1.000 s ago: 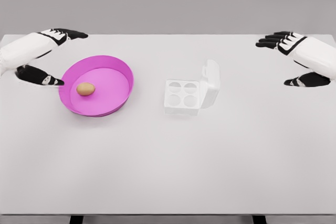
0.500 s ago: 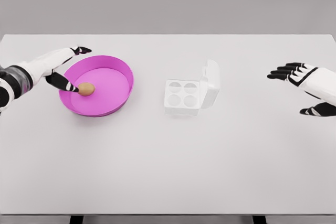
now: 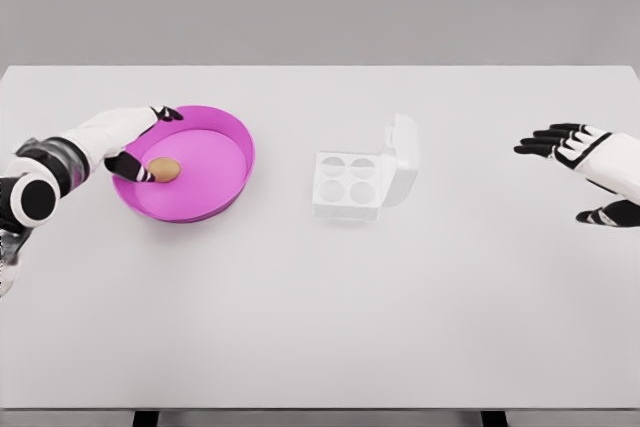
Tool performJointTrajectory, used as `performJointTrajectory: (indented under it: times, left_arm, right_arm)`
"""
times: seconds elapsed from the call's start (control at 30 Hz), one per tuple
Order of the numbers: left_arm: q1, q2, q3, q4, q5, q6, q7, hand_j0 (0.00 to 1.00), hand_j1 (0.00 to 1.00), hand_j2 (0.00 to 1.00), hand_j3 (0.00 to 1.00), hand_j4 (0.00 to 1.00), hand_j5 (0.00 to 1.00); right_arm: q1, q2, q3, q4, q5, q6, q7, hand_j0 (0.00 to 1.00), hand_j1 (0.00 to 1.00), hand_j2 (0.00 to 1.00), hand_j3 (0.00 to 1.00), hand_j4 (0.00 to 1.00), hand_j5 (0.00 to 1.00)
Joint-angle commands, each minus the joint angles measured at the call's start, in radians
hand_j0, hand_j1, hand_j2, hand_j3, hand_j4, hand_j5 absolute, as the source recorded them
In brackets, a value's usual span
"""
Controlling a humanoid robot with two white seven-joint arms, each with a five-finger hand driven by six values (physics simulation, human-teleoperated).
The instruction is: Pack egg into the box and close the box lid
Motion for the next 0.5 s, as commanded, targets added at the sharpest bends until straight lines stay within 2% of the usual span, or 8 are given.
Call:
performJointTrajectory:
  times: [0.0, 0.3, 0.47]
  left_arm:
    - [-0.002, -0.005, -0.029, 0.000, -0.058, -0.005, 0.000, 0.89, 0.89, 0.89, 0.89, 0.89, 0.89]
    - [0.009, -0.025, -0.052, 0.000, -0.141, -0.004, 0.000, 0.89, 0.89, 0.89, 0.89, 0.89, 0.89]
    - [0.012, -0.022, -0.057, 0.001, -0.152, -0.001, 0.000, 0.85, 0.85, 0.85, 0.85, 0.85, 0.85]
  right_arm:
    - [0.000, 0.000, -0.007, -0.001, -0.007, 0.003, -0.001, 1.00, 1.00, 1.00, 1.00, 1.00, 1.00]
    - [0.000, 0.000, -0.007, -0.001, -0.007, 0.003, -0.001, 1.00, 1.00, 1.00, 1.00, 1.00, 1.00]
    - [0.014, -0.001, -0.008, -0.001, -0.007, 0.003, -0.001, 1.00, 1.00, 1.00, 1.00, 1.00, 1.00]
